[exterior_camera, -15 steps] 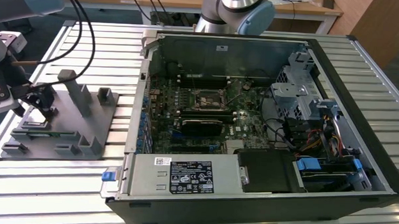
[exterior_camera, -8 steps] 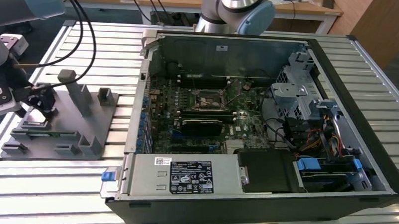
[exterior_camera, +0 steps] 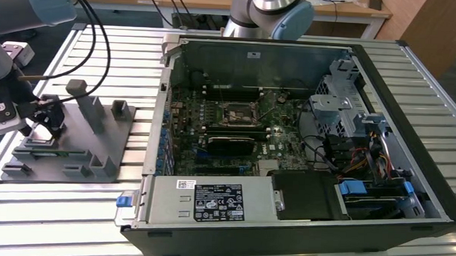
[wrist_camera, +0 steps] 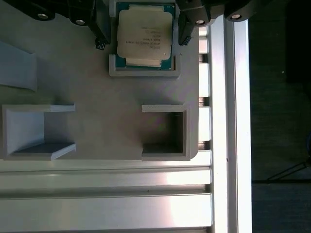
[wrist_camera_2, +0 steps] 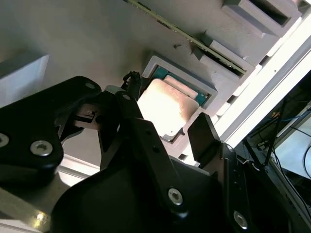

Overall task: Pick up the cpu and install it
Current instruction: 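Pick up the cpu and move it towards the insertion slot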

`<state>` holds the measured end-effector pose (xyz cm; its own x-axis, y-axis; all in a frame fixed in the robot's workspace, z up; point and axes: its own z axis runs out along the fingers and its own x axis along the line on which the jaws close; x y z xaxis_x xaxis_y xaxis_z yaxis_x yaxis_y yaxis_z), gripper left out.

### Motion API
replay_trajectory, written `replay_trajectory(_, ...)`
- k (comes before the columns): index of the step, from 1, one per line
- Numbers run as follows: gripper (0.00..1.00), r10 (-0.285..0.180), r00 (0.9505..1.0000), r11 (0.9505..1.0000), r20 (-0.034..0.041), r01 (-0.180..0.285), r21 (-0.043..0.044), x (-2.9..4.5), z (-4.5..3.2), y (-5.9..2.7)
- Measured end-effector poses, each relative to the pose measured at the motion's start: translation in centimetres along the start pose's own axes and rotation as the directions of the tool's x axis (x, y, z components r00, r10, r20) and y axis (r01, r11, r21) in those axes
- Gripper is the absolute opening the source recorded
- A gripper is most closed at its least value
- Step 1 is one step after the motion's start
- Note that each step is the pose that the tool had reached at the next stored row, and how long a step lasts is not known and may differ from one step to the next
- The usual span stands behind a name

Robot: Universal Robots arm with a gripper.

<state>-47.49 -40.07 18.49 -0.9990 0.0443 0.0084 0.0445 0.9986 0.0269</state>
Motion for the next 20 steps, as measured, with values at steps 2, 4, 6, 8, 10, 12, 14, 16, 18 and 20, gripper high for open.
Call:
replay_trajectory(2, 0.64, -0.002, 1.0000, 1.0000, -0.0001, 0.002, 0.0001, 0.00, 0.03, 0.00)
replay_trajectory(4, 0.54, -0.007, 1.0000, 1.0000, 0.0000, 0.007, -0.0001, 0.00, 0.00, 0.01)
replay_trajectory(6, 0.54, -0.011, 0.9999, 0.9999, -0.0001, 0.011, 0.0000, 0.00, -0.02, 0.01)
replay_trajectory(8, 0.54, -0.013, 0.9999, 0.9999, -0.0003, 0.013, 0.0001, 0.00, -0.07, 0.02)
replay_trajectory(10, 0.54, -0.013, 0.9999, 0.9999, -0.0002, 0.013, 0.0000, 0.00, -0.06, 0.02)
replay_trajectory(12, 0.54, -0.013, 0.9999, 0.9999, -0.0004, 0.013, 0.0001, 0.00, -0.05, 0.02)
replay_trajectory(14, 0.54, -0.013, 0.9999, 0.9999, -0.0006, 0.013, 0.0006, 0.00, 0.01, 0.02)
replay_trajectory(16, 0.55, -0.013, 0.9999, 0.9999, -0.0002, 0.013, 0.0007, 0.00, 0.08, 0.02)
replay_trajectory(18, 0.61, -0.013, 0.9999, 0.9999, -0.0003, 0.013, 0.0007, 0.00, 0.09, 0.03)
replay_trajectory(20, 0.61, -0.013, 0.9999, 0.9999, -0.0002, 0.013, 0.0007, 0.01, 0.09, 0.15)
